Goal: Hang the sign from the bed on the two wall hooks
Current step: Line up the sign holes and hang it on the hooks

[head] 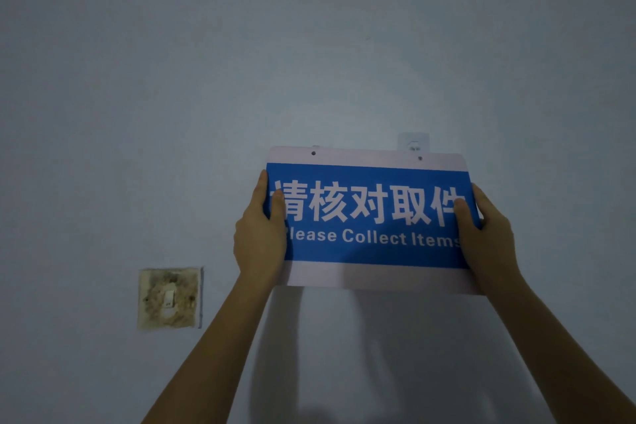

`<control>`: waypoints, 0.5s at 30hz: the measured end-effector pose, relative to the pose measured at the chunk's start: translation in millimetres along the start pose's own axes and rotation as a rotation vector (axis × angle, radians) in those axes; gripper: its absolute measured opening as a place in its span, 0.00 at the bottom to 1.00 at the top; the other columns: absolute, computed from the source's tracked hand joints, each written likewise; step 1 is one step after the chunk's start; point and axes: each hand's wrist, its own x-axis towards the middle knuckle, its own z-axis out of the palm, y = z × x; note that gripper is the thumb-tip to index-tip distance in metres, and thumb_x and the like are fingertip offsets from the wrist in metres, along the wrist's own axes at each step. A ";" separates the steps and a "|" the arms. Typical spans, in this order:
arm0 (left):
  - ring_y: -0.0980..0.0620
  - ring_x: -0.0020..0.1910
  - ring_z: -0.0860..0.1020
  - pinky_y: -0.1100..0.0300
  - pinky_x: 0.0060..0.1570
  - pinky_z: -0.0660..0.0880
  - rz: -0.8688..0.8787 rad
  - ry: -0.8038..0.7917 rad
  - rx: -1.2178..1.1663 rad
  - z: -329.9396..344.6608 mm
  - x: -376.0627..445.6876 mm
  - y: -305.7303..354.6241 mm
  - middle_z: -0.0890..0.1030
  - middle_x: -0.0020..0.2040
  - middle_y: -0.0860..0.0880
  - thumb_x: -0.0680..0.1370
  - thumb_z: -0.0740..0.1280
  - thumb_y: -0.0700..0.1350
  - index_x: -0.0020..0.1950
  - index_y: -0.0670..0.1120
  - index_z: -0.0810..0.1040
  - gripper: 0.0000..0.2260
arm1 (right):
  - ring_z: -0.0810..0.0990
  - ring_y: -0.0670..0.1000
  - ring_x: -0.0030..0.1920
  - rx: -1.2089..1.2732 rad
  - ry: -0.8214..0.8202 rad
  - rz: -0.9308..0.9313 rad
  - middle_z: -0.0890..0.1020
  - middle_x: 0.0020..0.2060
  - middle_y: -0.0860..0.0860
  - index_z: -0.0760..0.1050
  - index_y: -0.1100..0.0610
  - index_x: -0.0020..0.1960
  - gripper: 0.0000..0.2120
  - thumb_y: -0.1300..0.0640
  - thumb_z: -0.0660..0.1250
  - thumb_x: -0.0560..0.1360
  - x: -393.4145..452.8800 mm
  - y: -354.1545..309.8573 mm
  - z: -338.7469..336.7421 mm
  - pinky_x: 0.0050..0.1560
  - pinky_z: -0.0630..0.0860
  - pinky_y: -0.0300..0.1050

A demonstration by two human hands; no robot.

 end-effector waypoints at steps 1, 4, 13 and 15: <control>0.55 0.45 0.74 0.59 0.46 0.69 0.005 -0.004 0.019 -0.3 -1.4 0.5 0.74 0.49 0.55 0.81 0.55 0.52 0.75 0.57 0.59 0.21 | 0.79 0.41 0.39 -0.003 0.000 0.007 0.81 0.46 0.51 0.69 0.51 0.68 0.17 0.54 0.55 0.81 -2.9 1.9 0.2 0.31 0.73 0.31; 0.55 0.44 0.74 0.60 0.45 0.69 0.003 -0.012 0.056 0.0 -4.2 1.1 0.75 0.49 0.54 0.81 0.54 0.52 0.75 0.57 0.58 0.21 | 0.79 0.42 0.39 -0.004 0.004 0.014 0.81 0.47 0.51 0.69 0.50 0.69 0.17 0.53 0.55 0.81 -9.3 6.9 0.9 0.34 0.73 0.35; 0.55 0.44 0.73 0.59 0.45 0.68 -0.013 -0.024 0.081 -4.5 -5.0 1.0 0.79 0.54 0.49 0.81 0.54 0.52 0.75 0.57 0.58 0.22 | 0.79 0.42 0.40 -0.010 0.010 0.036 0.81 0.49 0.52 0.68 0.51 0.70 0.19 0.52 0.55 0.80 -11.3 7.3 2.0 0.35 0.73 0.36; 0.55 0.42 0.74 0.60 0.43 0.70 -0.011 -0.022 0.083 -5.5 -3.8 0.9 0.79 0.52 0.50 0.81 0.54 0.53 0.75 0.57 0.58 0.22 | 0.79 0.42 0.39 -0.014 0.014 0.032 0.81 0.48 0.52 0.68 0.52 0.70 0.19 0.52 0.55 0.80 -11.0 4.4 2.0 0.35 0.72 0.35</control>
